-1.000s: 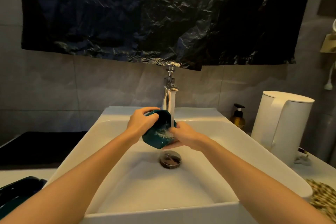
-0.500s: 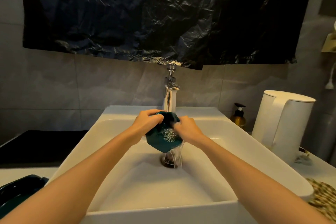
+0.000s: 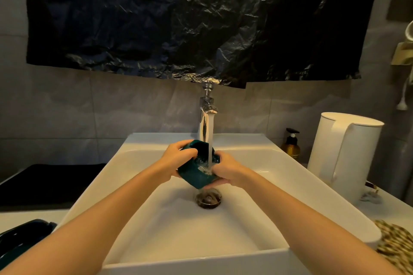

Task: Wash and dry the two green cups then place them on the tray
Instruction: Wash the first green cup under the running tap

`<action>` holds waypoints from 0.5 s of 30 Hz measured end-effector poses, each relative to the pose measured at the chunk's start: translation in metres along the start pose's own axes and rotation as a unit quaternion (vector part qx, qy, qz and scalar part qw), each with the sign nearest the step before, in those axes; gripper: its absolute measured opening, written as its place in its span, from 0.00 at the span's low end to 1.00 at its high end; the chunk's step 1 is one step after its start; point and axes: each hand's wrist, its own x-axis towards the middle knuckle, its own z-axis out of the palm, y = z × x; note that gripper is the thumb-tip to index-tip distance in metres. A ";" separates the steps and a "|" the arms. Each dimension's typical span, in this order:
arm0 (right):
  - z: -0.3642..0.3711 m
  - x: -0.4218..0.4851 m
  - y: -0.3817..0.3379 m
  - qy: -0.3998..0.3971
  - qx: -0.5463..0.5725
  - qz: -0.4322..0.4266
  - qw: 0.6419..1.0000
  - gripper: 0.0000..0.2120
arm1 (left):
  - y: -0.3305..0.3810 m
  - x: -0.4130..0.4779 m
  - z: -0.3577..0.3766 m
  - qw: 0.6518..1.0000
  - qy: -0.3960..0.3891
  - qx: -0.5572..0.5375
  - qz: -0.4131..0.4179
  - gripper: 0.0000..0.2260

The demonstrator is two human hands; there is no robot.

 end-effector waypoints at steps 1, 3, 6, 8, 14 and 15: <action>-0.001 0.001 0.002 0.034 -0.016 -0.012 0.999 0.18 | 0.001 -0.002 0.000 1.000 -0.006 0.013 0.002 0.15; -0.003 0.004 0.005 0.094 -0.066 -0.047 0.992 0.13 | 0.002 -0.003 0.001 0.999 -0.018 0.030 0.003 0.16; -0.006 0.009 0.006 0.174 -0.234 -0.103 0.951 0.07 | 0.004 -0.003 0.002 0.999 -0.016 0.039 0.006 0.15; -0.006 0.008 0.003 0.145 -0.257 -0.100 0.950 0.08 | 0.005 -0.002 0.000 0.999 -0.004 0.036 0.013 0.14; -0.001 0.007 0.003 0.016 -0.134 -0.056 0.989 0.13 | 0.002 -0.001 -0.005 0.997 -0.001 0.070 0.027 0.13; -0.001 0.008 0.004 0.050 -0.127 -0.066 0.989 0.10 | 0.003 -0.001 -0.004 0.998 -0.008 0.063 0.027 0.13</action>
